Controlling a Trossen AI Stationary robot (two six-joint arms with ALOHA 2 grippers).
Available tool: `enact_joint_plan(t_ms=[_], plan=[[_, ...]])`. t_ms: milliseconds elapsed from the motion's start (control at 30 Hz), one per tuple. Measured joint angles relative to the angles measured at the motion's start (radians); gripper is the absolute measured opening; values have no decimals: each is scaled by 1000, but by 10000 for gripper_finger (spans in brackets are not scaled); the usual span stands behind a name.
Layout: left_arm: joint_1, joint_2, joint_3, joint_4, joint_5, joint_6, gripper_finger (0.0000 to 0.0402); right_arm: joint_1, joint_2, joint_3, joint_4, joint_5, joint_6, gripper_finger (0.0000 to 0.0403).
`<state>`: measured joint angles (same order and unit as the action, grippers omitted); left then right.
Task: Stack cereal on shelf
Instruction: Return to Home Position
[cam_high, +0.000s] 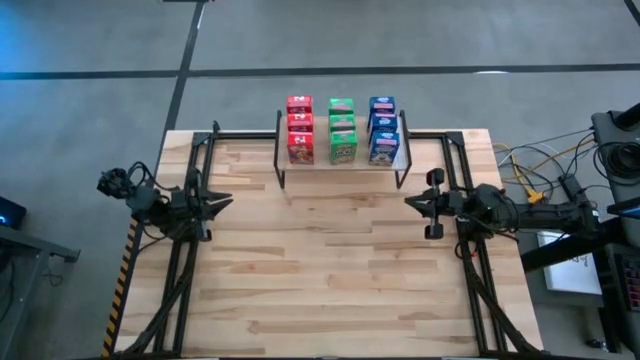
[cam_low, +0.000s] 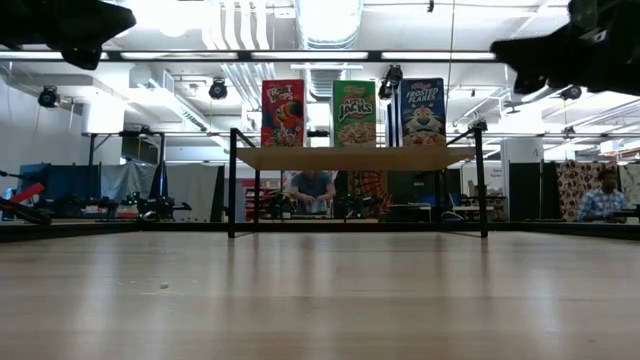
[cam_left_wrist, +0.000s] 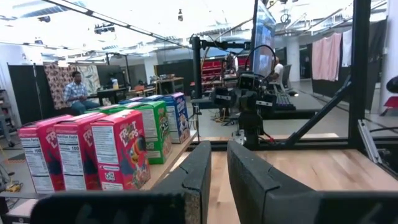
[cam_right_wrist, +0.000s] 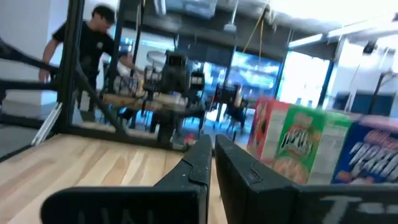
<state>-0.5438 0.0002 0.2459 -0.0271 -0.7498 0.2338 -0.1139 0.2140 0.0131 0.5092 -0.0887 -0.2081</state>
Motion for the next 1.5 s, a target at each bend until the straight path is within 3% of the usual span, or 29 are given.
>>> enact_joint_plan(t_ms=[167, 333, 567, 633, 767, 867, 967, 1200, 1500], plan=[[0, 0, -8, -7, -3, -21, 37, 0, -111, -1, -65, -2, -73, 13], [0, 1, -12, -17, -75, -57, 37, 0, -206, -1, -117, -38, -135, 13], [0, 5, -13, -44, -105, -159, 37, 0, -210, -1, -145, -68, -128, 13], [0, 7, -13, -43, -105, -240, 37, 0, -213, -1, -146, -47, -110, 13], [0, 12, -13, -47, -105, -603, 37, 0, -203, -1, -178, 55, -42, 13], [0, 15, -13, -51, -105, -760, 37, -1, -187, -1, -197, 125, -49, 13], [0, 25, -13, -51, -105, -760, 37, -1, -170, -2, -228, 166, -82, 13], [0, 39, -13, -51, -105, -555, 37, 0, -142, -2, -227, 169, -79, 13], [0, 47, -13, -52, -105, -538, 37, 0, -139, -2, -243, 169, -80, 13]])
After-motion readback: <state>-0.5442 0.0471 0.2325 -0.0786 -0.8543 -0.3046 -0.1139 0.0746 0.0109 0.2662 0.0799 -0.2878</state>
